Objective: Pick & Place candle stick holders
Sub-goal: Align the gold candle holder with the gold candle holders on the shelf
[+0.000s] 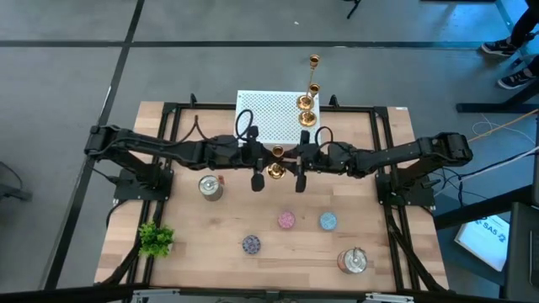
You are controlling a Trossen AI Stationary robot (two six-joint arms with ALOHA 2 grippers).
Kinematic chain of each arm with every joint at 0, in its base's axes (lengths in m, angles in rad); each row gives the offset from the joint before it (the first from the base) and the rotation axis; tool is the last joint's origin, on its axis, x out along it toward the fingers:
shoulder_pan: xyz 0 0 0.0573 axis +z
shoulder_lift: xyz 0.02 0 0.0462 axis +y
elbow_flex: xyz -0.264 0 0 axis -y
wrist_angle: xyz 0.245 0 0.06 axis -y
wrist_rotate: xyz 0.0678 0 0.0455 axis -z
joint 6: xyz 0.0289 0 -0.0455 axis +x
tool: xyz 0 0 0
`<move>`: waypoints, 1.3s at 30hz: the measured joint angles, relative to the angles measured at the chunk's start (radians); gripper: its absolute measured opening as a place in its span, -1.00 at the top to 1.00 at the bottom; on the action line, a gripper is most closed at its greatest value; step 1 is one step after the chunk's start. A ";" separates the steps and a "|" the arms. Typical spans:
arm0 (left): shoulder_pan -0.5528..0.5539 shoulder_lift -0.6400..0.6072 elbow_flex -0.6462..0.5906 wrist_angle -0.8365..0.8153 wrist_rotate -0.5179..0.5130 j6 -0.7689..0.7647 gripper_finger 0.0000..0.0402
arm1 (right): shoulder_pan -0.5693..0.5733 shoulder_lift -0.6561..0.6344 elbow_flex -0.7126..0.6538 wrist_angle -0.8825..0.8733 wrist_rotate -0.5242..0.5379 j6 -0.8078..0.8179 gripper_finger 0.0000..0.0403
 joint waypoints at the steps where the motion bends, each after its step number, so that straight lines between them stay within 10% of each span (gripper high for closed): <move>1: 0.000 0.004 0.000 0.003 -0.001 0.000 0.93 | 0.000 0.000 0.000 0.000 -0.001 0.000 0.56; 14: 0.000 0.011 -0.001 0.005 -0.003 0.007 0.88 | 0.001 0.000 0.001 -0.040 -0.004 -0.006 0.92; 31: -0.004 -0.204 -0.003 -0.305 -0.041 0.126 0.20 | -0.024 -0.203 -0.002 -0.286 0.112 -0.019 0.93; 39: -0.004 -0.361 -0.241 -0.192 -0.041 0.019 0.13 | -0.097 -0.368 -0.001 -0.454 0.117 -0.066 0.93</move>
